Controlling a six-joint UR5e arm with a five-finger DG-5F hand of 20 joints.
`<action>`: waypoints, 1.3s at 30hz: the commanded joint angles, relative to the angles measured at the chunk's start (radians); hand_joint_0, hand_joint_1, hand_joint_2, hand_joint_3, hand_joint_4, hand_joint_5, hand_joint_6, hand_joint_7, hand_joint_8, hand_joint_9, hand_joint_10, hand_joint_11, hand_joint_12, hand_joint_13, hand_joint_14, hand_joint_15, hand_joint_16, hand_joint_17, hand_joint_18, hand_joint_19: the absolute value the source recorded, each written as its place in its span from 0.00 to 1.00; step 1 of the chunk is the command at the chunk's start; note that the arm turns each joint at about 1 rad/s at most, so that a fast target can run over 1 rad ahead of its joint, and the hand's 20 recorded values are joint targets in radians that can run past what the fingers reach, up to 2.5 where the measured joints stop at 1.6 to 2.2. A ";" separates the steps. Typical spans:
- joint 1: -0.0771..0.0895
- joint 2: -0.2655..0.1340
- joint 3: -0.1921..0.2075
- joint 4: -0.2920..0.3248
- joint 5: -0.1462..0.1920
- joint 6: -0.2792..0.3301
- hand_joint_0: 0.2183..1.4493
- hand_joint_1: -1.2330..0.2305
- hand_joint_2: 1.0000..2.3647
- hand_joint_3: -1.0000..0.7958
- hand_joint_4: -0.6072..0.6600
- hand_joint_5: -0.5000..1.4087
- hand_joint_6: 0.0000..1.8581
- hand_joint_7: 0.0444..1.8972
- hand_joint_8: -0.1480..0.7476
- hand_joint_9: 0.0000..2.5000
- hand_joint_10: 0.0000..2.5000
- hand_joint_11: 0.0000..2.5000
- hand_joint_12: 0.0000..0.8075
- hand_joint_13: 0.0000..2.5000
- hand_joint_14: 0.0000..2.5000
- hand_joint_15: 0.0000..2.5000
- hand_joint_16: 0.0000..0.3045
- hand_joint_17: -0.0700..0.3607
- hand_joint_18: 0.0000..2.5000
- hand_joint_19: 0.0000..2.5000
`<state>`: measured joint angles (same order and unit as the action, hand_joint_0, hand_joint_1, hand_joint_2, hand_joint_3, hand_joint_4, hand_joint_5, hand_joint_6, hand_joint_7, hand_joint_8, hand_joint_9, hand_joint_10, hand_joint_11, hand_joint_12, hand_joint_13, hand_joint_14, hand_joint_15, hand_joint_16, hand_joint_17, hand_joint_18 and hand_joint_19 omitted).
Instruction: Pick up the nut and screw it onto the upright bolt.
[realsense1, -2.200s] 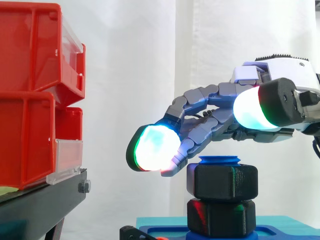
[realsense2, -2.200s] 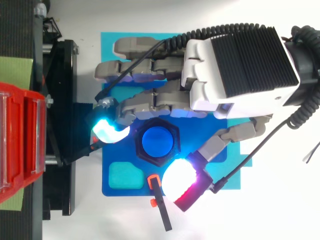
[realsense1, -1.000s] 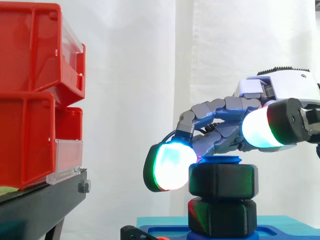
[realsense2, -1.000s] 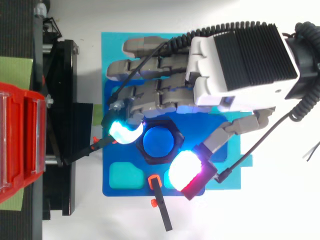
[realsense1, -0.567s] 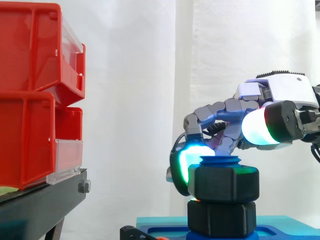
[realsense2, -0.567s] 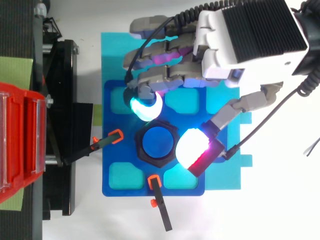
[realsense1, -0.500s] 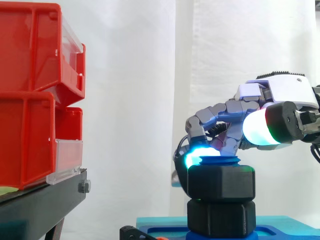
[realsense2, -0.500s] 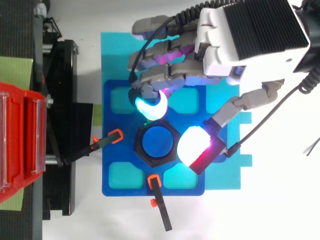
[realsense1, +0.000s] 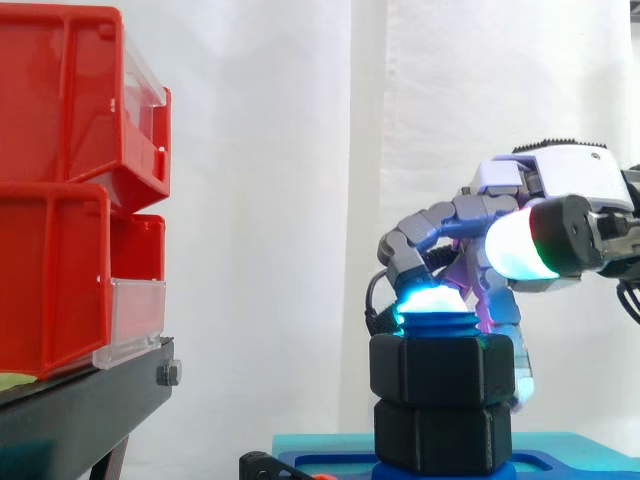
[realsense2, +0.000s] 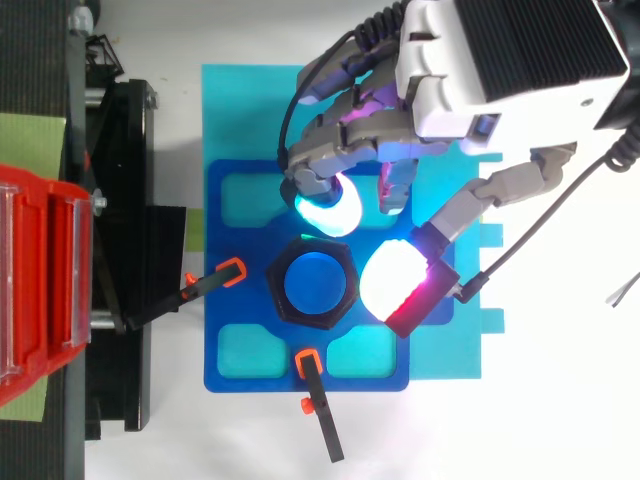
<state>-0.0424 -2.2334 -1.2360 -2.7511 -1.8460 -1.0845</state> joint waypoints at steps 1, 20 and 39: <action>-0.002 0.000 0.035 -0.013 -0.009 0.000 0.22 0.60 0.00 0.28 0.58 0.28 0.27 0.61 0.34 0.56 0.00 0.03 0.33 0.33 0.00 0.01 0.10 0.32 0.21 0.06; 0.024 -0.002 0.069 0.045 -0.021 -0.002 0.20 0.60 0.00 0.28 0.53 0.16 0.27 0.32 0.39 0.25 0.00 0.00 0.42 0.16 0.00 0.00 0.16 0.42 0.06 0.07; 0.055 -0.003 0.013 0.100 -0.009 0.003 0.17 0.67 0.00 0.28 0.44 0.10 0.27 0.25 0.31 0.00 0.00 0.00 0.43 0.00 0.00 0.00 0.18 0.45 0.00 0.00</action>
<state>0.0138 -2.2360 -1.2219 -2.6417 -1.8565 -1.0794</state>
